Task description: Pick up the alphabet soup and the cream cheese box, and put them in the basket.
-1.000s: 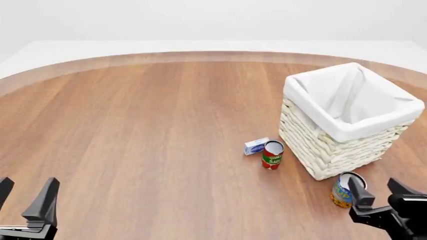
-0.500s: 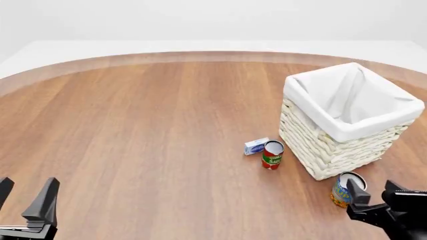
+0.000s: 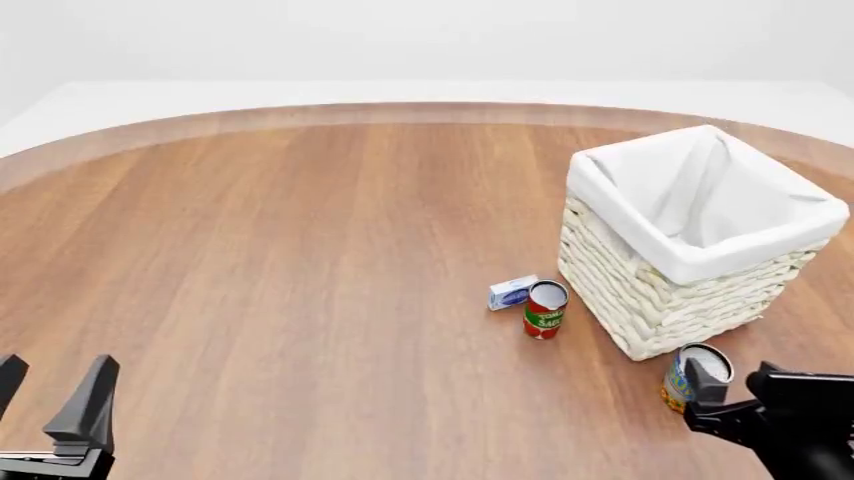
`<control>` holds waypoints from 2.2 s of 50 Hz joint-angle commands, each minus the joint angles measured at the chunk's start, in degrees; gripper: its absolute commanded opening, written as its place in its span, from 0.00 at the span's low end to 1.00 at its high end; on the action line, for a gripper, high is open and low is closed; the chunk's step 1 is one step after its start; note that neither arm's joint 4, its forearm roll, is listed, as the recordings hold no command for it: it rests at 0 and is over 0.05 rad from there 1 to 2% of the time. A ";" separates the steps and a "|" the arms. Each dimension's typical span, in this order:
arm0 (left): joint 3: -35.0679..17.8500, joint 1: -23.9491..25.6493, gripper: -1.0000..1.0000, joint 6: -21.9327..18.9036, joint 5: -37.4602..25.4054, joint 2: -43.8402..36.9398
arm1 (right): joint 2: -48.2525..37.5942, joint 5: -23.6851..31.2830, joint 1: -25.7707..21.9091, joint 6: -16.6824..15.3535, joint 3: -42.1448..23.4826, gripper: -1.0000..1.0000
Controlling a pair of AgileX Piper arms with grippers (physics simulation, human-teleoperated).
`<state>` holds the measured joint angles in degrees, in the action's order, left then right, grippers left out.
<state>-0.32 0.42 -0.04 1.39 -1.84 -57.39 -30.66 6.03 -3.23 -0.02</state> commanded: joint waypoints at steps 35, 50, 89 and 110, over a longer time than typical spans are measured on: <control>0.03 0.01 1.00 0.00 -0.02 0.07 | -19.67 -16.91 0.33 -0.01 0.02 1.00; 0.03 0.00 1.00 0.00 -0.01 0.06 | -26.56 -23.25 0.42 0.15 0.02 1.00; 0.03 -0.01 1.00 -0.01 -0.02 0.07 | -40.93 -37.55 0.14 0.76 0.02 1.00; 0.03 0.01 1.00 -0.01 0.00 0.04 | -15.83 -15.05 -0.29 0.35 0.02 0.00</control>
<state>-0.32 0.42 -0.04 1.39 -1.84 -85.77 -56.72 5.71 -3.22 0.00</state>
